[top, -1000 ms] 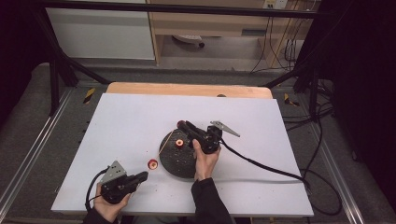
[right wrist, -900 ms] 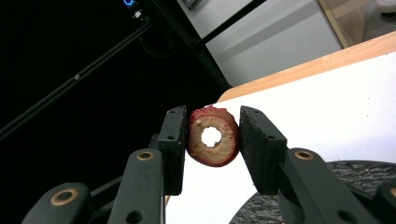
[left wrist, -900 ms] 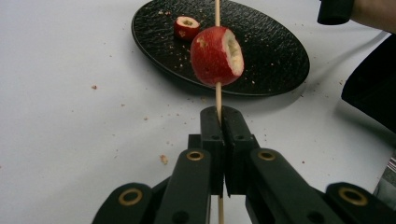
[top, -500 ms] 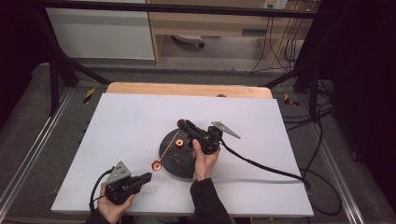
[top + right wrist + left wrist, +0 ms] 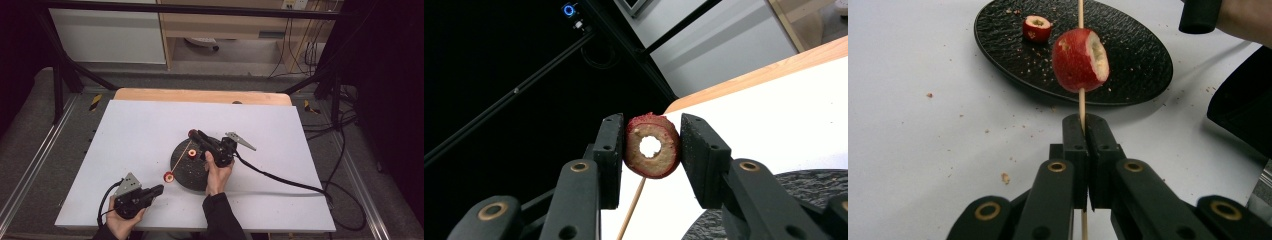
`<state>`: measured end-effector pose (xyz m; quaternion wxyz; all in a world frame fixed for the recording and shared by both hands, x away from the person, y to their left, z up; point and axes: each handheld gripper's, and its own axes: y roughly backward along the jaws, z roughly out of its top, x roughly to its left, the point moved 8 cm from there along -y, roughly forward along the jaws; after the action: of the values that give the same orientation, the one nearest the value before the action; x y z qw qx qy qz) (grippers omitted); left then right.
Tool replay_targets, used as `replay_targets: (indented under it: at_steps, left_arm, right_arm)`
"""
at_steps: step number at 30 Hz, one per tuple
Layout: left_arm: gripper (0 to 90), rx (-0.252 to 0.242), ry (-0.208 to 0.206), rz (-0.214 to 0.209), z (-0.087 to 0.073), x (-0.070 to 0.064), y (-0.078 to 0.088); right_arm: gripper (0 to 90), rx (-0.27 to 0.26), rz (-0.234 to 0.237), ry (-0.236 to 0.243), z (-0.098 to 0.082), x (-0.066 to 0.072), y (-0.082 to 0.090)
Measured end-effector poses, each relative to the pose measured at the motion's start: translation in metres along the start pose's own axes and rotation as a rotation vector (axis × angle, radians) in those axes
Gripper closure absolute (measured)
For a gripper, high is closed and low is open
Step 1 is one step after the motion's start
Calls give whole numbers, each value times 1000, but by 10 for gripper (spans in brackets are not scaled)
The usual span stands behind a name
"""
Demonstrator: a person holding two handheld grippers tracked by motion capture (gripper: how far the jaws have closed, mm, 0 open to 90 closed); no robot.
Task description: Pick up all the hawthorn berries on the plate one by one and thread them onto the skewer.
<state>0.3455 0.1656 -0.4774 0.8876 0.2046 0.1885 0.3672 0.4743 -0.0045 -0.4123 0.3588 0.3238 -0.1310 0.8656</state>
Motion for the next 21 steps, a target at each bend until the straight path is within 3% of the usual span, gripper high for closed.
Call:
replay_targets:
  at_steps: [21]
  left_arm:
    - [881,-42,52,30,10,-8,-12]
  right_arm:
    - [632,5,12,-24,-14,1,1]
